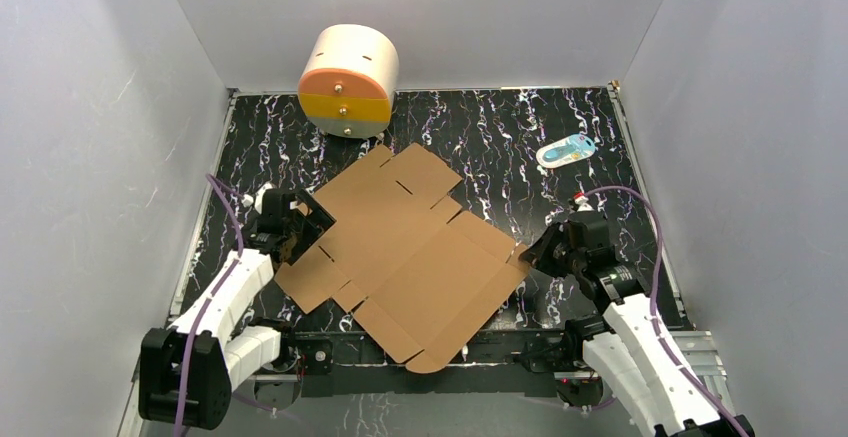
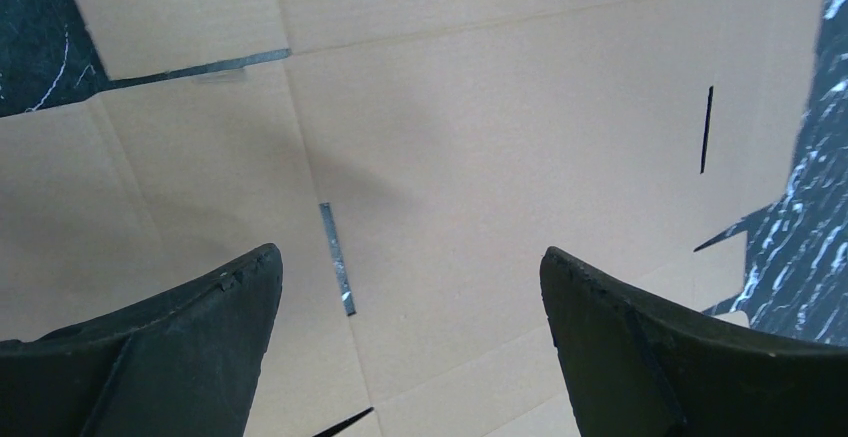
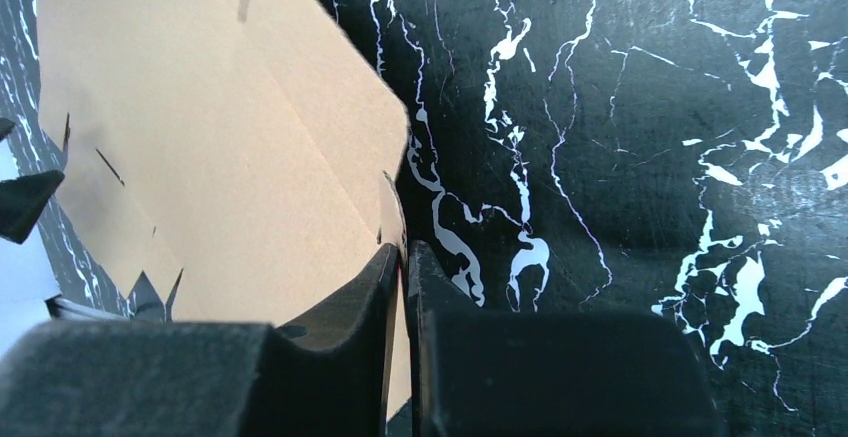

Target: Fold the paper box

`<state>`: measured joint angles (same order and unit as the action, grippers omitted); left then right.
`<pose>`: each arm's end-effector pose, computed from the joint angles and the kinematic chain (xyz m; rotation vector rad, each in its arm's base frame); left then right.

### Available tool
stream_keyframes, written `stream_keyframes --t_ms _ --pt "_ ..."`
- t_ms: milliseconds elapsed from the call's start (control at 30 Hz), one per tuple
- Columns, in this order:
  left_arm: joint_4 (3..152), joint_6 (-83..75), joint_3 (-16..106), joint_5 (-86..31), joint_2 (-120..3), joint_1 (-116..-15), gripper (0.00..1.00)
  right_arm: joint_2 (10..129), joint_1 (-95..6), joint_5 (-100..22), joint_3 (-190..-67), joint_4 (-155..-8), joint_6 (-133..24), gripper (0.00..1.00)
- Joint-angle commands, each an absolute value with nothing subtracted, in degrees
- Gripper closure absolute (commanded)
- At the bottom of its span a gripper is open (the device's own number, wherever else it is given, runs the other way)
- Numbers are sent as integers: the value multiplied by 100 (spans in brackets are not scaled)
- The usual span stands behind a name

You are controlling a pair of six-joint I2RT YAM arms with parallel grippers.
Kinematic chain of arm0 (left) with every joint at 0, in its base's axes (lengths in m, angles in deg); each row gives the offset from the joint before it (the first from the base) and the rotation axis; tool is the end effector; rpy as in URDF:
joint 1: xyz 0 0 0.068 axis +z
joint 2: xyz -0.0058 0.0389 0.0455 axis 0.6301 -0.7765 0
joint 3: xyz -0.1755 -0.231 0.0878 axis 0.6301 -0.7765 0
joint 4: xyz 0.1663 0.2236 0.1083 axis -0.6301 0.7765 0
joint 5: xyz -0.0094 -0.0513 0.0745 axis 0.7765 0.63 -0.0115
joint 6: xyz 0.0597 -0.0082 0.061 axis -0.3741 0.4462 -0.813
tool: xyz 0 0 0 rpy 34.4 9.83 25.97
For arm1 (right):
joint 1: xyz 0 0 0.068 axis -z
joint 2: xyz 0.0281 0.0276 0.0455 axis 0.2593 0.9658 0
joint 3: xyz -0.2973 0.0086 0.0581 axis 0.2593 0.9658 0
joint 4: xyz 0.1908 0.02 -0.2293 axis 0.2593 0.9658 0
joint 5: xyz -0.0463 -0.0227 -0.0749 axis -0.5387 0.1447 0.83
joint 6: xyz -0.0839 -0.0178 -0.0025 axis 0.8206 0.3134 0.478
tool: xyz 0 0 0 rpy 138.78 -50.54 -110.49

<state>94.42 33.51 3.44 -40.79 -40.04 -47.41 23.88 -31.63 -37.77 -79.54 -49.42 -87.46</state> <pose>0.2519 -0.0301 0.1887 -0.8618 2.1650 -0.4126 0.1716 0.0605 0.2044 0.4150 2.3294 0.6326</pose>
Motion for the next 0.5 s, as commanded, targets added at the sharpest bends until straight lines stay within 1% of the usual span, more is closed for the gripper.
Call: stream_keyframes --t_ms 0,67,133,200,233,333,367,400,467 --pt "9459 3224 444 -3974 -4096 -4714 2 2123 -3133 -3474 -8227 -4773 -8844 85" --pt "9448 3229 434 -4081 -4035 -4714 2 2052 -3138 -3537 -8295 -4583 -8813 87" --pt "9371 3252 399 -4099 -4020 -4714 2 1970 -3137 -3587 -8239 -4515 -8797 84" --pt "9298 3257 386 -4046 -4103 -4713 2 1932 -3132 -3671 -8206 -4602 -8743 79" --pt "9293 3257 398 -4043 -4164 -4714 2 1943 -3137 -3646 -8260 -4612 -8693 74" --pt "9399 3201 477 -4111 -4319 -4714 2 2039 -3137 -3416 -8639 -4761 -8098 54" --pt "9460 3205 494 -4210 -4313 -4710 2 2104 -3131 -3283 -8783 -4805 -7901 45" --pt "9544 3233 499 -4355 -4281 -4711 2 2182 -3127 -3266 -8863 -4859 -7871 39" --pt "9623 3274 481 -4663 -4134 -4714 2 2412 -3132 -3550 -8951 -5287 -7608 32"
